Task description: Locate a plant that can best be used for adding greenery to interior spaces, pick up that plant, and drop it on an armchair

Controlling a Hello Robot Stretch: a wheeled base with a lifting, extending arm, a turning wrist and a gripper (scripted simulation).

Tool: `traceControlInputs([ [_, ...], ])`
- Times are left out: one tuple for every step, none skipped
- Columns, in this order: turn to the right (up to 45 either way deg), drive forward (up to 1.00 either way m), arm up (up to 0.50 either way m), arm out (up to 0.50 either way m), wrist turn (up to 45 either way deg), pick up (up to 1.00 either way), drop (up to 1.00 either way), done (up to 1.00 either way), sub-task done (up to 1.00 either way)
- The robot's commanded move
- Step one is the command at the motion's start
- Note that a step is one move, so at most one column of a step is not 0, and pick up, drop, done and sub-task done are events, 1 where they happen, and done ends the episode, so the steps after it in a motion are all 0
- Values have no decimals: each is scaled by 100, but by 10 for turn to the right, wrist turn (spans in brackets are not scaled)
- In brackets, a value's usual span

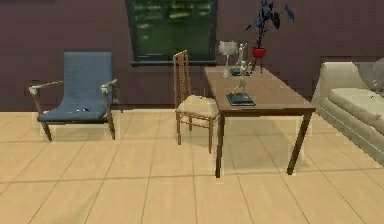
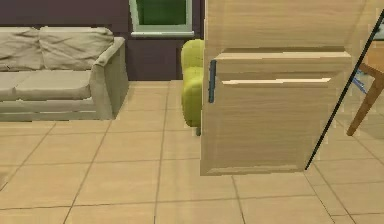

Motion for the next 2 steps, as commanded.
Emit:
traceControlInputs([
  [0,30,0,0,0,0,0,0,0],
  [-450,0,0,0,0,0,0,0,0],
])
